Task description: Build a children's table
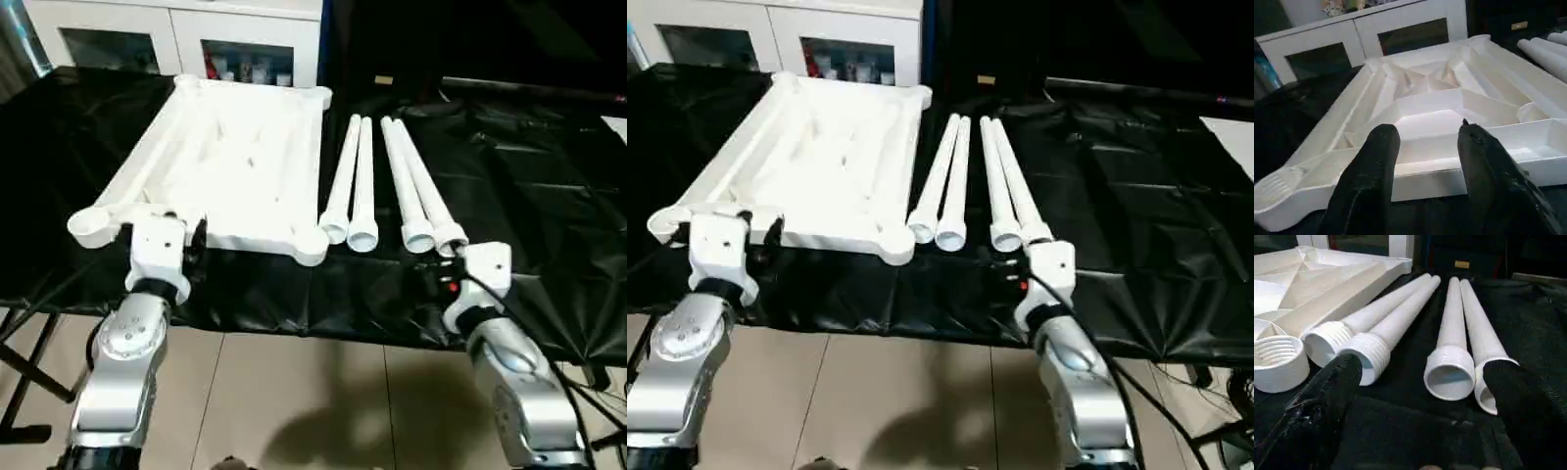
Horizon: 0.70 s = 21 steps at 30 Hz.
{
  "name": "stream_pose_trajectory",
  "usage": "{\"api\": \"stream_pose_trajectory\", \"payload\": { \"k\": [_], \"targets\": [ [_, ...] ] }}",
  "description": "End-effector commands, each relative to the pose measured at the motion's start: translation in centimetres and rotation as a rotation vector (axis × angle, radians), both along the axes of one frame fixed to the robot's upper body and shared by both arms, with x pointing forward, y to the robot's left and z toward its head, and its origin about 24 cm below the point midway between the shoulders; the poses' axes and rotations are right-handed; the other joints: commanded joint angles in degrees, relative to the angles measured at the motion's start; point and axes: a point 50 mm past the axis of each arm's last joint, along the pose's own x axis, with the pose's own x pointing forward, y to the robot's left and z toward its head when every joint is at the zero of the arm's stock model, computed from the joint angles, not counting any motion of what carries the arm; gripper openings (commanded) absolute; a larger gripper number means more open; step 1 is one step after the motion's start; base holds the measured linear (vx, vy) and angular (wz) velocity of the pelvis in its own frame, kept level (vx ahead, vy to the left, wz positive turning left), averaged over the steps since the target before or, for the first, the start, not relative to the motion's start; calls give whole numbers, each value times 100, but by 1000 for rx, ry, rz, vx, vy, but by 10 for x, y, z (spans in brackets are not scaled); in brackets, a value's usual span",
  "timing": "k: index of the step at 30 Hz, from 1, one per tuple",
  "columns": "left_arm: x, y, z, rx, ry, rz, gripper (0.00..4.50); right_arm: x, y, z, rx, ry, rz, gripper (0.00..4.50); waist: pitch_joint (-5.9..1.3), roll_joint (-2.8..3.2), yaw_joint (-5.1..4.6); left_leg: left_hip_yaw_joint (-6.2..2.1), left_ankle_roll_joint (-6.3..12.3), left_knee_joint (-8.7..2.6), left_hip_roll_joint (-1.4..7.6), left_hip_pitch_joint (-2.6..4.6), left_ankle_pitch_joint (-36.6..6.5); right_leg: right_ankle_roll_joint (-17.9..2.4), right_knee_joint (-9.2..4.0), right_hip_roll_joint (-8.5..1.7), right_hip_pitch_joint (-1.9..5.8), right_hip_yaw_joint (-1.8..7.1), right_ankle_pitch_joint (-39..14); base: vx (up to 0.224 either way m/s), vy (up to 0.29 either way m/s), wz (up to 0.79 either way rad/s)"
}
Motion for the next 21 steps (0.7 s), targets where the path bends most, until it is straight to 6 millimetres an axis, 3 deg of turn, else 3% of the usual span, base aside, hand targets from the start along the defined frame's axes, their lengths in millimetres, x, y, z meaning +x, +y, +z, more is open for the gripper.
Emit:
{"api": "stream_pose_trajectory", "payload": {
  "k": [1,2,3,4,5,6,7,8,9,10,11,12,13,14,15,16,17,18,19,20,21],
  "targets": [
    [0,1,2,29,-26,2,221,1,-1,6,35,-23,-15,450,-318,-54,162,-443,644,328,308,-376,-422,-1420,-924,-1755,530,1073,-1433,-2,87,-4],
    [0,1,2,30,-35,4,221,1,-1,7,44,-21,-23,450,-339,30,177,-537,563,252,309,-402,-287,-1640,-857,-1538,481,966,-1315,-7,134,-8],
    [0,1,3,28,-37,7,221,2,-2,7,47,-23,-24,450,-330,54,148,-516,647,70,255,-384,-122,-1696,-778,-1275,454,795,-1238,-17,198,-3],
    [-1,0,2,24,-34,6,221,4,-2,9,42,-32,-18,450,-353,161,49,-107,300,-306,292,390,-369,-1309,-559,-344,-104,670,-1300,-70,310,-23],
    [-1,0,2,24,-34,6,221,5,-2,10,41,-33,-17,450,-259,116,-149,26,355,-495,239,541,-948,-1092,-404,-7,-332,428,-1362,-64,229,-20],
    [-2,0,2,24,-34,5,221,5,-2,10,40,-34,-16,450,-256,95,-265,275,380,-711,372,720,-1555,-831,-65,113,-513,50,-1370,-70,253,-43],
    [-4,-1,3,44,-53,-7,221,7,-1,12,41,-42,-20,450,-239,61,-284,526,205,-872,496,630,-2096,-625,100,56,-496,-170,-1217,-17,141,-23],
    [-6,-3,4,58,-68,-16,221,8,-1,13,42,-46,-23,450,-250,71,-270,621,7,-882,546,627,-2281,-610,106,2,-494,-228,-1088,-37,241,-46],
    [-7,-5,2,57,-58,-25,221,10,-1,14,29,-52,-19,450,-265,56,-284,304,-79,-931,407,380,-2477,-579,-291,-330,-173,-33,-1029,-46,181,-15],
    [-8,-6,1,53,-53,-29,221,11,0,15,20,-56,-15,450,-252,31,-310,270,-404,-852,362,453,-2494,-586,-368,-284,-269,52,-1044,-46,181,-15],
    [-8,-6,1,53,-53,-29,221,11,0,15,20,-56,-15,450,-300,32,-384,158,-689,-832,367,420,-2319,-556,-328,-264,-159,90,-766,-24,148,5],
    [-8,-8,1,32,-49,-20,221,13,1,15,8,-56,-16,450,-339,140,-475,-120,-1313,-940,560,369,-1849,-496,-182,-128,-8,-17,19,-9,106,-11],
    [-8,-10,1,24,-50,-15,221,13,1,16,16,-54,-13,450,-353,218,-545,-346,-1598,-1104,900,401,-1212,-440,-1,-63,-62,-150,376,-9,106,-11],
    [-7,-12,2,14,-61,-14,221,13,1,16,21,-55,-10,450,-354,211,-572,-346,-1550,-1149,1043,423,-899,-443,51,-60,-141,-202,409,0,0,0],
    [-7,-13,2,0,-52,-14,221,14,1,16,3,-53,-15,450,-370,207,-640,-372,-750,-1018,1120,411,-101,-351,154,-205,-165,-204,208,22,-71,11],
    [-6,-14,2,0,-44,-14,221,14,1,16,-8,-50,-10,450,-400,171,-623,-329,-378,-891,1061,432,99,-362,64,-303,-165,-157,227,22,-71,11],
    [-6,-15,2,9,-46,-16,221,14,1,16,-18,-52,-3,450,-486,-23,-590,-189,266,-540,711,343,487,-682,-142,-450,-54,10,800,21,-130,-2],
    [-6,-15,2,6,-46,-16,221,14,1,15,-21,-51,-5,450,-544,-165,-428,139,630,-275,100,-12,611,-1172,-254,-553,265,168,1925,-1,-151,-1],
    [-5,-15,3,-17,-50,-14,221,14,1,15,-19,-45,-7,450,-505,-220,-347,136,667,-285,64,-102,421,-1165,-319,-730,324,295,2267,-1,-151,-1],
    [-5,-15,3,-22,-43,-19,221,14,1,15,-22,-44,-8,450,-477,-242,-267,69,646,-335,157,-90,252,-1079,-309,-812,306,324,2359,-19,-148,-1],
    [-5,-15,4,-13,-42,-25,221,15,1,15,-24,-45,-7,450,-431,-225,-229,15,569,-435,234,-72,-50,-947,-314,-750,290,250,1922,-15,-134,-1]
  ]
}}
